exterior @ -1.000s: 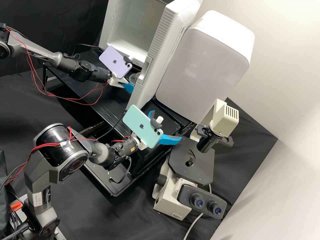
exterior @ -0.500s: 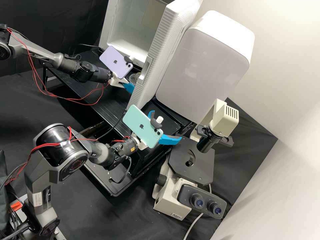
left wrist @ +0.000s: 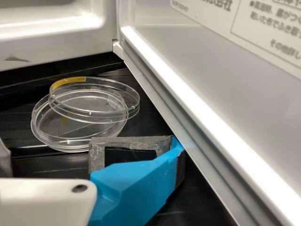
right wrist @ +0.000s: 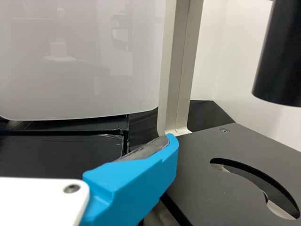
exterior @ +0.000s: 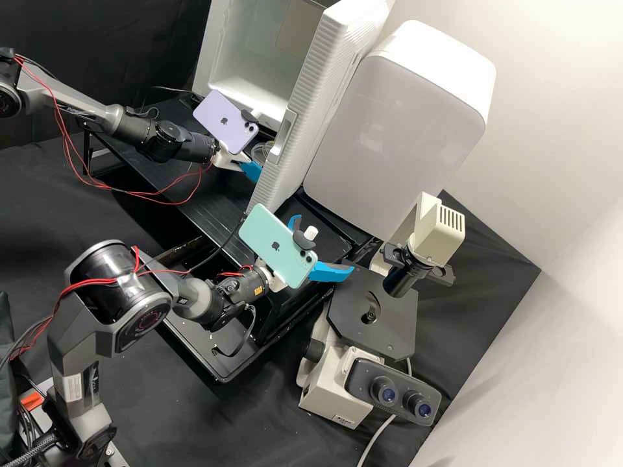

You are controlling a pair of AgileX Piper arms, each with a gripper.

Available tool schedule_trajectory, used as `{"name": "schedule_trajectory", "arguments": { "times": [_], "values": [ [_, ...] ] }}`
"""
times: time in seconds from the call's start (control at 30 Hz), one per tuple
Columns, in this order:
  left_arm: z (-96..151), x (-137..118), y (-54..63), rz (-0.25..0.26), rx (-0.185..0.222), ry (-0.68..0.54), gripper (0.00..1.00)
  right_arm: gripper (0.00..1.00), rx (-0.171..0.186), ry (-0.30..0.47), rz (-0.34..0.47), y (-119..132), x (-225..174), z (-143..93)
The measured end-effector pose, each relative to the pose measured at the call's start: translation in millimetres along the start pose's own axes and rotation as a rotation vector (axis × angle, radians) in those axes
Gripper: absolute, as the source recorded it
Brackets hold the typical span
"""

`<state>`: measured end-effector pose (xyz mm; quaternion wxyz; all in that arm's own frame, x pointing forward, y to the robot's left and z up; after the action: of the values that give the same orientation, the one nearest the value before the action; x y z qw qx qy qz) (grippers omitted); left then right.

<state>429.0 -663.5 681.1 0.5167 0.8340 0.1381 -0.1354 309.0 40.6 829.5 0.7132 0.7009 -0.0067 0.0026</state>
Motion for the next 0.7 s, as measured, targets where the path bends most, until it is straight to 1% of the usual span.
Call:
{"name": "schedule_trajectory", "arguments": {
  "times": [0.7],
  "values": [
    [-0.3, 0.0, -0.1, 0.006, -0.004, 0.003, 0.00, 1.00, 0.000, 0.000, 0.000, 0.0, 0.0, 0.0]
  ]
}}
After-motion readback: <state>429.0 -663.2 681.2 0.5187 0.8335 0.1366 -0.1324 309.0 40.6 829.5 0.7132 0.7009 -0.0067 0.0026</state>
